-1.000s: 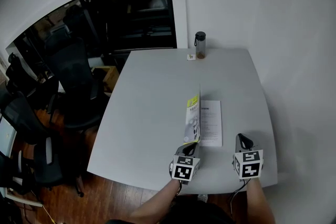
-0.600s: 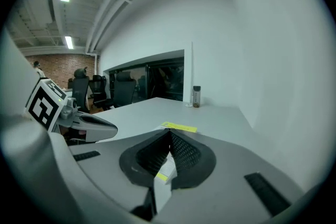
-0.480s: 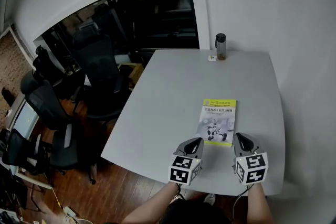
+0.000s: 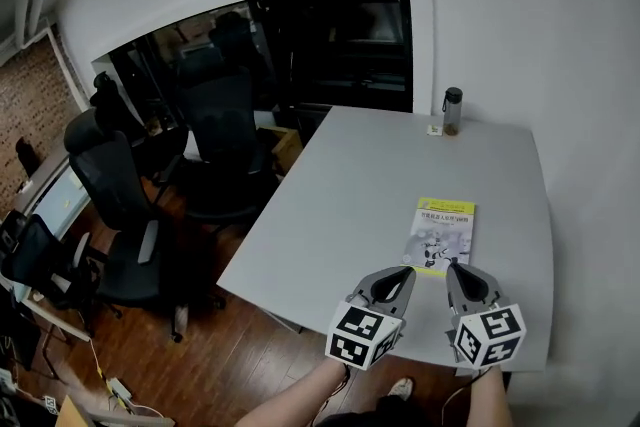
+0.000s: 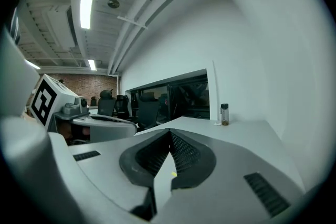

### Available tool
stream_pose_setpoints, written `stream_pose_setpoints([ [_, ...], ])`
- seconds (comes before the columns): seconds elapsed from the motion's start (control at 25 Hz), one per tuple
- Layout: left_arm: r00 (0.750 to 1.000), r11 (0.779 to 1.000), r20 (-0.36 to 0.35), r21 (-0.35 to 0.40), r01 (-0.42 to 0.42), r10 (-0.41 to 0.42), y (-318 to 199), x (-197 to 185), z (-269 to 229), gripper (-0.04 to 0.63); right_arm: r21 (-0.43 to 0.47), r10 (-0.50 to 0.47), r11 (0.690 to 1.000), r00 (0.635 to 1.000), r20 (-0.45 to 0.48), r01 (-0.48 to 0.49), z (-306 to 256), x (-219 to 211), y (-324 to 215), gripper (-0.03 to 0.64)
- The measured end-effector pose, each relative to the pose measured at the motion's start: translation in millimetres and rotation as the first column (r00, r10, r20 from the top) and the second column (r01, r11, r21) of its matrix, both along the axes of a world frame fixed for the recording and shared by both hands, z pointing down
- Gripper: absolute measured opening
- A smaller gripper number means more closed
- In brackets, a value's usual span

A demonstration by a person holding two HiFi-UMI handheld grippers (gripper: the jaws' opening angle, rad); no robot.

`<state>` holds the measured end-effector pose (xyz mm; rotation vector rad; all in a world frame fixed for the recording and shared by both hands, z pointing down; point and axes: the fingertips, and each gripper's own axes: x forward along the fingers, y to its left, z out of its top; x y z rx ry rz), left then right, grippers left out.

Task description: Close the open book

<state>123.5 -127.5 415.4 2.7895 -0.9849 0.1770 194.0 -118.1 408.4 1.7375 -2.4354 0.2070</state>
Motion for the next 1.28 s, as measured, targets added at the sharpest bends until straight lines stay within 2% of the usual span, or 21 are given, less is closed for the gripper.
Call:
stream_pose_setpoints([
  [0.16,1.000,1.000,-0.026,0.023,0.000,0.001,24,-34,-14,0.005,0.023,-0.021,0.999,0.998,-0.058,0.022,-11,-43,22,0.005],
  [0.56,0.998,0.996,-0.049,0.087,-0.020,0.025,82,-87,-51,0.005,0.102,-0.063,0.993,0.997,-0.044,0.067,-51,-104,75,0.005],
  [0.84,0.996,0.991,-0.078,0.128,-0.035,0.045,107,-100,-71,0.005,0.152,-0.089,0.984,0.996,-0.003,0.088,-73,-121,104,0.005],
  [1.28,0.992,0.989,-0.094,0.134,-0.069,0.082,133,-92,-77,0.005,0.171,-0.071,0.983,0.997,0.019,0.066,-83,-113,135,0.005],
])
